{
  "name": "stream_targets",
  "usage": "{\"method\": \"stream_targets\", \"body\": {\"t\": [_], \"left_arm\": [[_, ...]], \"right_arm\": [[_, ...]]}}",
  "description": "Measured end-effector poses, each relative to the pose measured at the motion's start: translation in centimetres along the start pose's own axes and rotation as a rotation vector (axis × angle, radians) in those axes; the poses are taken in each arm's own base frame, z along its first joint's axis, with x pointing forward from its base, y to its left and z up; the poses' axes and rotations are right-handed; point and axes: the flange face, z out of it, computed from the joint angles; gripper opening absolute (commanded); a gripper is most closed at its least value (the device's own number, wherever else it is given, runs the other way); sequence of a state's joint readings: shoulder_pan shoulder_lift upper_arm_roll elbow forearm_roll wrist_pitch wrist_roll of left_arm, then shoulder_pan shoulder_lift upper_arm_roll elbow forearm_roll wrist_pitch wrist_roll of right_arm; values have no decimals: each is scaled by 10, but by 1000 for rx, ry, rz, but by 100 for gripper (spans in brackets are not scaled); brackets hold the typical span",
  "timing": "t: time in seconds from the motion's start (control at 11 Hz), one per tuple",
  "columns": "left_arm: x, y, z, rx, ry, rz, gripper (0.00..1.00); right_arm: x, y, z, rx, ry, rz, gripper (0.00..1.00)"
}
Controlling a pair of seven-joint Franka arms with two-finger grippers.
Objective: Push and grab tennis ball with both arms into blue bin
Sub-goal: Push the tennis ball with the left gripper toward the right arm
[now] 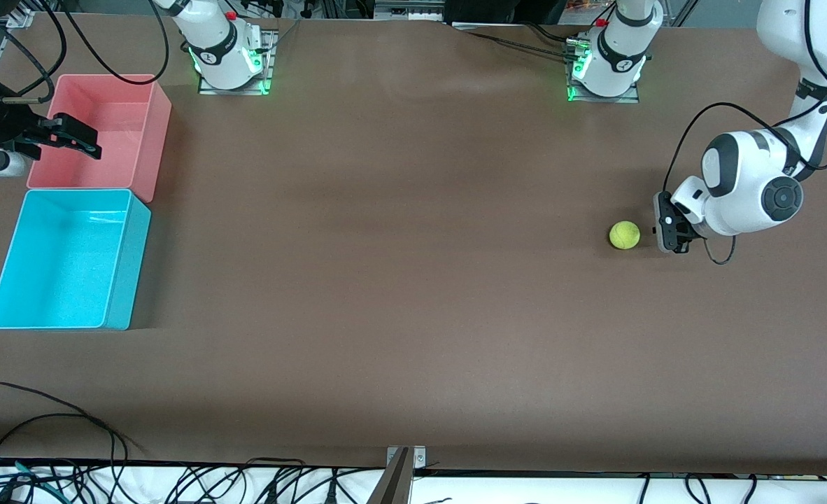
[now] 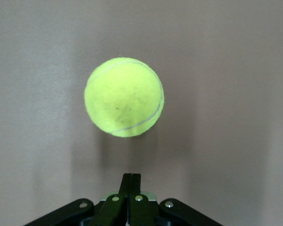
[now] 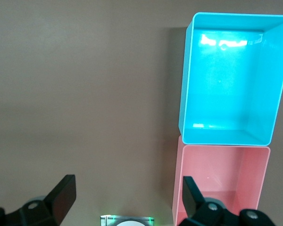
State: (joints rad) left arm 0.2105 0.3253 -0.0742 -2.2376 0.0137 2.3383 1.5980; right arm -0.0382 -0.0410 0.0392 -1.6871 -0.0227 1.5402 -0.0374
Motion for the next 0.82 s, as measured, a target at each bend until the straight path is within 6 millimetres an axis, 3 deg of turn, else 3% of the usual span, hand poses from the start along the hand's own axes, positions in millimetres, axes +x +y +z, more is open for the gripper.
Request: {"method": "stream_targets", "body": {"t": [0.46, 0.82], "left_arm": [[7, 15, 34, 46, 1, 11, 0], [10, 17, 37, 50, 1, 17, 0]], "right_arm": [[0, 0, 0, 0, -1, 0, 100], [0, 0, 0, 0, -1, 0, 100]]}}
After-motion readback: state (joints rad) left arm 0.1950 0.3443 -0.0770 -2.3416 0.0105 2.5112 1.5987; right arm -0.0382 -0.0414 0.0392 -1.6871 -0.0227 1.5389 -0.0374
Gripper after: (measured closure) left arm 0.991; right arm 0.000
